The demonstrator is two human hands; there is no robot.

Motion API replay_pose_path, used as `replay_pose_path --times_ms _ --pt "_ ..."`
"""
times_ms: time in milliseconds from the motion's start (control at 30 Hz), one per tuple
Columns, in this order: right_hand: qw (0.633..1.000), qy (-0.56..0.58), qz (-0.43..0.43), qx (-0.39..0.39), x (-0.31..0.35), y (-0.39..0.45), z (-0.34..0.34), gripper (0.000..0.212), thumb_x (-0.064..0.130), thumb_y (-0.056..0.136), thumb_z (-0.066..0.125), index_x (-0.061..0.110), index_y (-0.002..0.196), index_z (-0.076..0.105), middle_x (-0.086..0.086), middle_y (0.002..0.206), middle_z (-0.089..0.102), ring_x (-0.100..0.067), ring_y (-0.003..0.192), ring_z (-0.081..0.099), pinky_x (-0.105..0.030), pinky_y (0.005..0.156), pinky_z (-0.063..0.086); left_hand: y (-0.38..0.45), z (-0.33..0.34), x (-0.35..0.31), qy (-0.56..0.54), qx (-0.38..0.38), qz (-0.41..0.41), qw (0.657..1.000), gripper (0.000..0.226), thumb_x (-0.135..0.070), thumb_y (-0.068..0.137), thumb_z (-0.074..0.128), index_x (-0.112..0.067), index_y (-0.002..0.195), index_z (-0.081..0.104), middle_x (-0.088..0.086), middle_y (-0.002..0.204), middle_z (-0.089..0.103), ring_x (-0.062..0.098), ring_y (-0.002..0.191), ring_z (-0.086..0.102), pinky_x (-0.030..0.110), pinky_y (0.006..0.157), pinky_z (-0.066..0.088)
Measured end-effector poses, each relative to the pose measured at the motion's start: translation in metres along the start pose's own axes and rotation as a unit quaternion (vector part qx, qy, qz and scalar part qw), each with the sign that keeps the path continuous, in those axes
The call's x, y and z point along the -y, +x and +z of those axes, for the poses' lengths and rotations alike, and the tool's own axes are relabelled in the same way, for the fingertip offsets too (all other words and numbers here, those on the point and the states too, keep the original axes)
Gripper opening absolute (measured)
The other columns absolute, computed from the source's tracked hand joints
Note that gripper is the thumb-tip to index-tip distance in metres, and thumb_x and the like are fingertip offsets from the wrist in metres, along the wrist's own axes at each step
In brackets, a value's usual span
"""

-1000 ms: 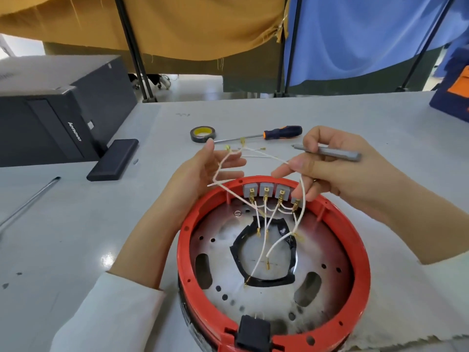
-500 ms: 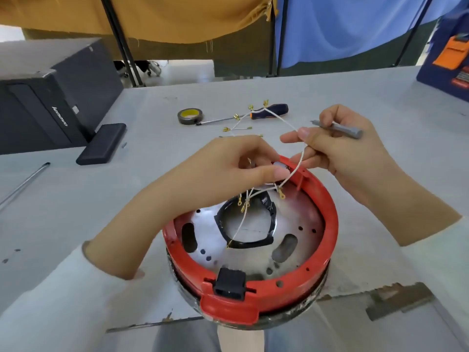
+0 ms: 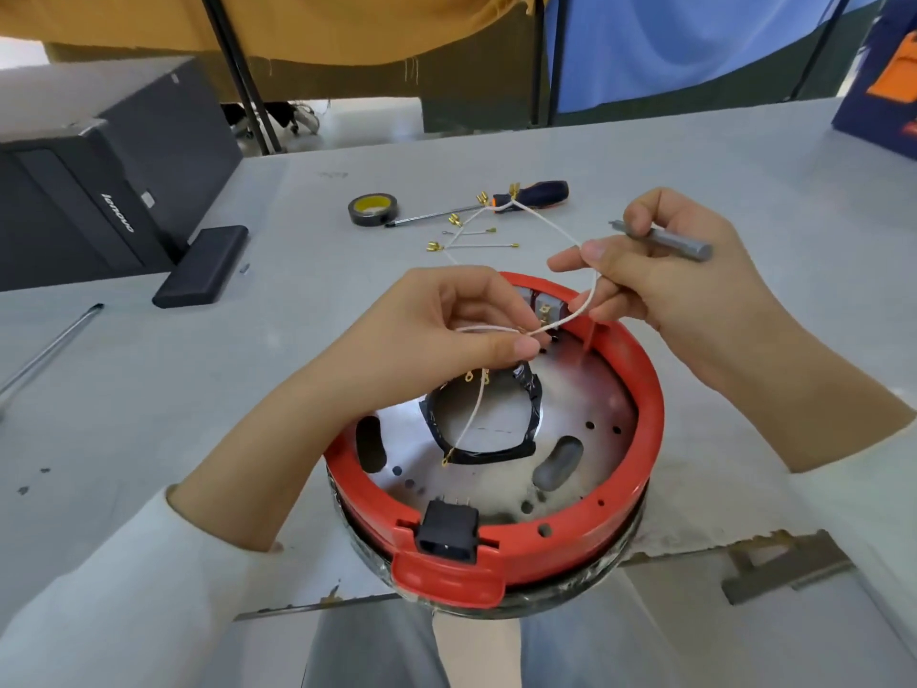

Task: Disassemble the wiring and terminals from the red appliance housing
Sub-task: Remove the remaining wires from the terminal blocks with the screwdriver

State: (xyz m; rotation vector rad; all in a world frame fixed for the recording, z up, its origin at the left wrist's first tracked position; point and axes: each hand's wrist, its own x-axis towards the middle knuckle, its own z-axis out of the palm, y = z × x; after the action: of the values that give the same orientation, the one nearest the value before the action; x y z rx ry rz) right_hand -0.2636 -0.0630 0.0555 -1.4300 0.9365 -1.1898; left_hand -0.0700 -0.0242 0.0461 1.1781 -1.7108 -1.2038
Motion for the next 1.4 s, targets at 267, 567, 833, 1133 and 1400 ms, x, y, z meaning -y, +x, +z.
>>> replay_pose_path --times_ms 267,567,833,1133,1400 --pt "0.983 -0.160 -0.095 -0.006 -0.014 -0.002 0.003 0.033 -0.002 0.094 0.051 0.023 0.078 0.035 -0.001 0.078 0.071 -0.017 0.052 0.067 -0.026 0.050 0.055 -0.002 0.002 0.005 -0.056 -0.060 0.002 0.997 0.005 -0.002 0.082 0.067 -0.006 0.081 0.064 0.012 0.083 0.074 0.020 0.081 0.072 0.021 0.071 0.056" --pt "0.959 -0.241 -0.148 0.003 -0.019 -0.006 0.005 0.041 0.000 0.090 0.048 0.038 0.073 0.041 0.002 0.069 0.065 -0.015 0.054 0.068 -0.030 0.049 0.056 0.001 -0.008 0.011 -0.161 -0.025 -0.041 0.986 0.020 -0.021 0.080 0.062 -0.003 0.090 0.061 0.013 0.100 0.072 0.026 0.094 0.070 0.021 0.071 0.056" --pt "0.991 -0.108 -0.065 0.048 -0.005 -0.002 0.011 0.035 -0.007 0.094 0.048 0.019 0.073 0.037 -0.001 0.061 0.067 -0.020 0.050 0.064 -0.023 0.047 0.053 -0.005 -0.011 0.004 -0.086 0.001 -0.024 0.996 0.021 -0.019 0.080 0.064 -0.003 0.093 0.064 0.008 0.102 0.073 0.024 0.096 0.069 0.031 0.086 0.054" --pt "0.991 0.060 0.090 0.076 0.024 0.031 0.007 0.031 -0.006 0.091 0.055 0.014 0.073 0.038 -0.013 0.070 0.072 -0.014 0.046 0.064 -0.016 0.044 0.051 0.019 -0.055 0.007 0.066 -0.169 0.012 0.983 0.008 -0.020 0.090 0.062 -0.021 0.086 0.069 -0.008 0.092 0.074 0.006 0.094 0.067 0.020 0.086 0.049" --pt "0.986 0.058 0.157 -0.012 0.010 0.076 -0.009 0.035 -0.003 0.091 0.056 0.018 0.069 0.039 -0.011 0.070 0.073 -0.010 0.043 0.061 -0.015 0.040 0.047 0.044 -0.050 0.040 -0.021 -0.137 -0.049 0.989 0.019 -0.020 0.096 0.051 -0.020 0.113 0.060 -0.007 0.104 0.072 0.003 0.094 0.066 0.012 0.084 0.047"
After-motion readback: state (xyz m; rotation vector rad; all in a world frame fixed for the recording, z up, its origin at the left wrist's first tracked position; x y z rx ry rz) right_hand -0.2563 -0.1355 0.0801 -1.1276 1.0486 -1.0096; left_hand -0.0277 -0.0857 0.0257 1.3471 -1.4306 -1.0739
